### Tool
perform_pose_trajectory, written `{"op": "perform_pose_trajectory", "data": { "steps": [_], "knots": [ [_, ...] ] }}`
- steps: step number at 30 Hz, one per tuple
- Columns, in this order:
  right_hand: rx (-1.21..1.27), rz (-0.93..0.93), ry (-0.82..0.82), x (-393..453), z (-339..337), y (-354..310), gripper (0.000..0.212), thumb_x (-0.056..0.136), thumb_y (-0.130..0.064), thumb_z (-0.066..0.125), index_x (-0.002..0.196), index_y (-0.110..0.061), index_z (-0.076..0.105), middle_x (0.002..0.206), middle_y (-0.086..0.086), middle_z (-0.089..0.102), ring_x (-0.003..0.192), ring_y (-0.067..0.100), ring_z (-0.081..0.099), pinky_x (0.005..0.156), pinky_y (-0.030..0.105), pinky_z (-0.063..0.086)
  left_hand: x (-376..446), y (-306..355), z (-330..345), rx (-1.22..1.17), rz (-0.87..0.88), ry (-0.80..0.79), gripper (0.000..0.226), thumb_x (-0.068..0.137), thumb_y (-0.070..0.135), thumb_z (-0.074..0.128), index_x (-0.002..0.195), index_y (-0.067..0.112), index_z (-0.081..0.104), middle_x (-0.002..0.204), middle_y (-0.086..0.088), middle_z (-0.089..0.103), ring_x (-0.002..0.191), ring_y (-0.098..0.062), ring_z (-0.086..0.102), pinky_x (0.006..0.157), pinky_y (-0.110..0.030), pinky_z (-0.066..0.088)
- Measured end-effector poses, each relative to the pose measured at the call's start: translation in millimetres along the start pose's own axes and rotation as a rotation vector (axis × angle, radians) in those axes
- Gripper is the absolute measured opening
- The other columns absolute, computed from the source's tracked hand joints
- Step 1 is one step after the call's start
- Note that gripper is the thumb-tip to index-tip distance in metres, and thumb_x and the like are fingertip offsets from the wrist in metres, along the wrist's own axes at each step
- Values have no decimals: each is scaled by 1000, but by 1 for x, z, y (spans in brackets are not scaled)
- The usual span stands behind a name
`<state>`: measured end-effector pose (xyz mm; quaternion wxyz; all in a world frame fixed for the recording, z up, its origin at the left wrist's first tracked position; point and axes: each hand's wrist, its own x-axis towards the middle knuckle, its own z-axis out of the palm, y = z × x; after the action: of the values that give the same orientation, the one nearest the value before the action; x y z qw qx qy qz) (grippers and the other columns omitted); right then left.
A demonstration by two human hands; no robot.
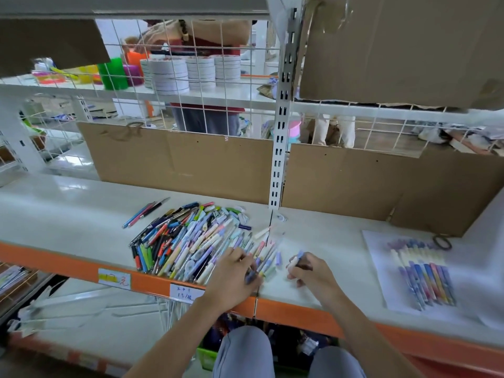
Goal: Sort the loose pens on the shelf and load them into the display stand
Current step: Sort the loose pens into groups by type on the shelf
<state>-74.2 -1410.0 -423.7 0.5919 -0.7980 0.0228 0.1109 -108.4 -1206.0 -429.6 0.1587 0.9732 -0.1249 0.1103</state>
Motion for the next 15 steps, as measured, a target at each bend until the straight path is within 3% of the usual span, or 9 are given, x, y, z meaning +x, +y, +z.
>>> {"op": "perform_pose_trajectory", "data": {
  "steps": [3,6,9,12,15],
  "knots": [
    [-2,-9,14,-3,2,6,14,83,1,61,95,7,61,72,5,66,69,23,62,51,21,46,1,6,-1,82,-14,-18,28,87,43,54,102,20,61,108,1,47,107,-16,41,88,-26,38],
    [18,-19,21,-6,2,4,9,85,0,60,92,5,61,67,4,61,54,9,56,49,18,44,4,10,-3,199,-64,-53,29,88,36,50,107,17,59,112,-1,47,108,-18,43,90,-28,39],
    [33,-31,16,-9,1,3,9,86,-4,60,89,4,58,69,5,60,52,8,56,50,20,44,6,12,-4,228,-110,-55,28,91,32,46,110,15,54,112,-1,45,107,-18,42,89,-28,36],
    [94,-16,6,-11,-1,-2,5,88,-5,56,85,-2,55,72,8,62,55,13,56,51,24,44,5,11,-4,125,-132,15,21,96,30,41,106,15,52,105,0,49,102,-17,47,85,-26,37],
    [151,12,5,-16,-4,-14,12,94,-15,54,87,-5,56,75,7,65,59,17,55,52,26,41,2,9,-6,-80,-168,92,14,98,22,41,101,12,49,93,1,49,86,-15,48,71,-23,37]
  ]
}}
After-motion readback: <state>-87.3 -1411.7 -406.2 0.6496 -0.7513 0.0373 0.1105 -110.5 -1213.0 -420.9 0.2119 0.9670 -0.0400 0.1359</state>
